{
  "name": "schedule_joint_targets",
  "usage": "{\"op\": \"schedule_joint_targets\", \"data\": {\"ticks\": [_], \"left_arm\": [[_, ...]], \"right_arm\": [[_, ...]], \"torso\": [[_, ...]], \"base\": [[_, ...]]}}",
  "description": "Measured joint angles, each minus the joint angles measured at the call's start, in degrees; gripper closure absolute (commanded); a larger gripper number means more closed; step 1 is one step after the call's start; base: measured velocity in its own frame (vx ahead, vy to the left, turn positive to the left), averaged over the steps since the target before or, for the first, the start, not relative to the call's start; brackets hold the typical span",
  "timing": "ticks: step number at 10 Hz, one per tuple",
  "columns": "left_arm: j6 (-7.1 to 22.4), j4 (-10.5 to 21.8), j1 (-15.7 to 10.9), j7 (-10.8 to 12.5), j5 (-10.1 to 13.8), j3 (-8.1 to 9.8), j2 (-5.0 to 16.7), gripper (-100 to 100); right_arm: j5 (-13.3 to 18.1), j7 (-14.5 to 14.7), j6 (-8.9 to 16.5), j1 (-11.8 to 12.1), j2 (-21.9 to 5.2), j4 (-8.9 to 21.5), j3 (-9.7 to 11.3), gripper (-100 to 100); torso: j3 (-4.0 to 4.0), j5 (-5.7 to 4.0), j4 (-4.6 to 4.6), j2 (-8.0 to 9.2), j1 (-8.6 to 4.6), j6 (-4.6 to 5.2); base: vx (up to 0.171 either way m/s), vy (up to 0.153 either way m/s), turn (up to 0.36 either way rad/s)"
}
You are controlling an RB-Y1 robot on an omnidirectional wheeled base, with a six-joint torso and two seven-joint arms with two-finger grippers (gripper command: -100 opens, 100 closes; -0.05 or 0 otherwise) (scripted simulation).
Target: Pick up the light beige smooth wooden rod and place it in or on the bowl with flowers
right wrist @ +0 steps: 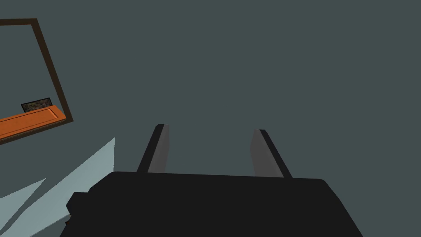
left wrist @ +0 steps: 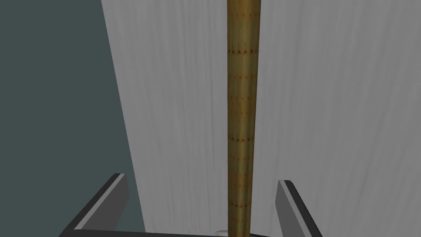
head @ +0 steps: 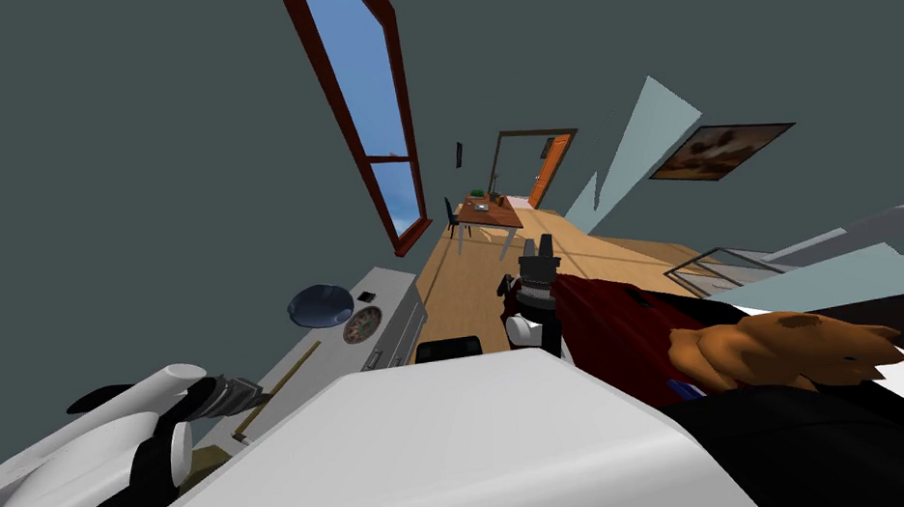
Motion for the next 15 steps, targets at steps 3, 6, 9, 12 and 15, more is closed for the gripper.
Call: {"op": "schedule_joint_targets", "data": {"ticks": [3, 6, 9, 12, 15], "left_arm": [[3.4, 4.1, -1.0, -0.1, 0.7, 1.66, 0.9, -100], [6.1, 7.5, -1.7, -0.1, 1.3, 2.99, 1.4, -100], [6.1, 9.2, -2.4, -0.4, 1.3, 3.09, 1.8, -100], [3.5, 9.7, -3.1, 0.9, 0.6, 2.27, -0.4, -100], [3.6, 9.6, -3.1, 1.1, 0.7, 2.26, -0.6, 100]], "right_arm": [[0.0, 0.0, 0.0, 0.0, 0.0, 0.0, 0.0, 0], [0.0, 0.0, 0.0, 0.0, 0.0, 0.0, 0.0, 0], [0.0, 0.0, 0.0, 0.0, 0.0, 0.0, 0.0, 0], [0.0, 0.0, 0.0, 0.0, 0.0, 0.0, 0.0, 0], [0.0, 0.0, 0.0, 0.0, 0.0, 0.0, 0.0, 0]], "torso": [[0.00, 0.01, 0.00, 0.00, 0.01, -0.03], [0.00, 0.01, 0.00, 0.00, 0.02, -0.07], [-0.03, -0.02, -0.01, -0.05, -0.11, -0.06], [0.07, 0.03, 0.02, 0.12, 0.07, -0.06], [-0.04, 0.05, -0.03, -0.06, 0.03, -0.07]], "base": [[-0.016, 0.037, -0.109], [-0.014, 0.033, -0.063], [-0.010, 0.010, -0.017], [-0.042, 0.040, -0.038], [0.000, 0.000, 0.000]]}}
